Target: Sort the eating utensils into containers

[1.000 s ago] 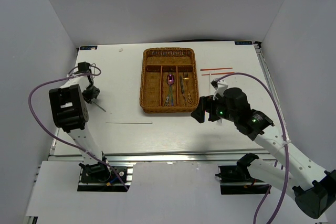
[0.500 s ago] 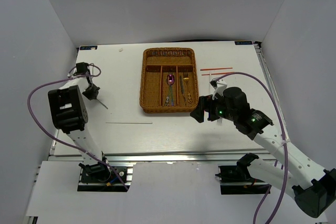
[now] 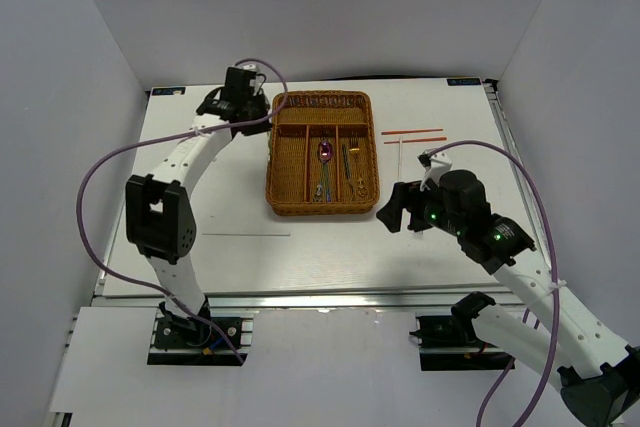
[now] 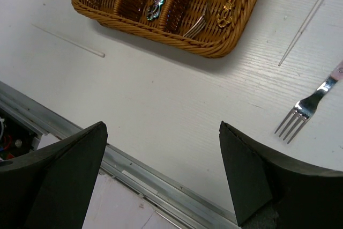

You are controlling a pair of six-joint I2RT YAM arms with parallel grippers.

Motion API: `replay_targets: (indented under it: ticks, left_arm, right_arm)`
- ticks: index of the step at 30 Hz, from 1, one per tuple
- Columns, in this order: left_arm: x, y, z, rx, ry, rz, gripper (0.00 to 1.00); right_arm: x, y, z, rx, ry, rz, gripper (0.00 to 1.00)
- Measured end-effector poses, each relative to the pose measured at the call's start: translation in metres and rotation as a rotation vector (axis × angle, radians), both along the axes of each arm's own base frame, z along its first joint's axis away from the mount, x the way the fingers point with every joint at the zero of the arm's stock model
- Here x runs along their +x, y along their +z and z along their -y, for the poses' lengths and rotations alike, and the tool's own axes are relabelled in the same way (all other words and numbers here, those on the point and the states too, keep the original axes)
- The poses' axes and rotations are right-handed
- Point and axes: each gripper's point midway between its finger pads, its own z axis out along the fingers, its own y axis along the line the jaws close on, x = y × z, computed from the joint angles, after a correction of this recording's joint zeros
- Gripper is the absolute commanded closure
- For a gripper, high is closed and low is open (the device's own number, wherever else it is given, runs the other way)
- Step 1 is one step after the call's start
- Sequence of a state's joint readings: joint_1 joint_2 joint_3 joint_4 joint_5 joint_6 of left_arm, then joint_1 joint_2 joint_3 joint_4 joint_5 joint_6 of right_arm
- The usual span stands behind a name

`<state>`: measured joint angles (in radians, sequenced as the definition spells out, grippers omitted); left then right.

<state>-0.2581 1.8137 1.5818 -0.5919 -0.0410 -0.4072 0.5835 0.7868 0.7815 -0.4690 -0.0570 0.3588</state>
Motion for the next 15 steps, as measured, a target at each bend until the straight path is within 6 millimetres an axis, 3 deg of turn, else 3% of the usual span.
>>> replay_targets:
  ticks: [3, 6, 11, 15]
  left_arm:
    - [0.007, 0.005, 0.031, -0.002, -0.081, 0.001, 1.00]
    - [0.005, -0.016, 0.052, 0.018, -0.126, -0.045, 1.00]
    - [-0.014, -0.057, 0.063, 0.057, -0.150, -0.146, 1.00]
    - [-0.025, -0.075, 0.061, 0.066, -0.141, -0.189, 1.00]
  right_arm:
    - [-0.002, -0.004, 0.003, -0.016, -0.008, -0.016, 0.11]
    - [-0.003, -0.008, 0.006, -0.030, -0.017, -0.029, 0.11]
    - [-0.005, -0.012, 0.010, -0.045, -0.029, -0.045, 0.11]
    - [-0.005, -0.013, 0.010, -0.047, -0.035, -0.048, 0.11]
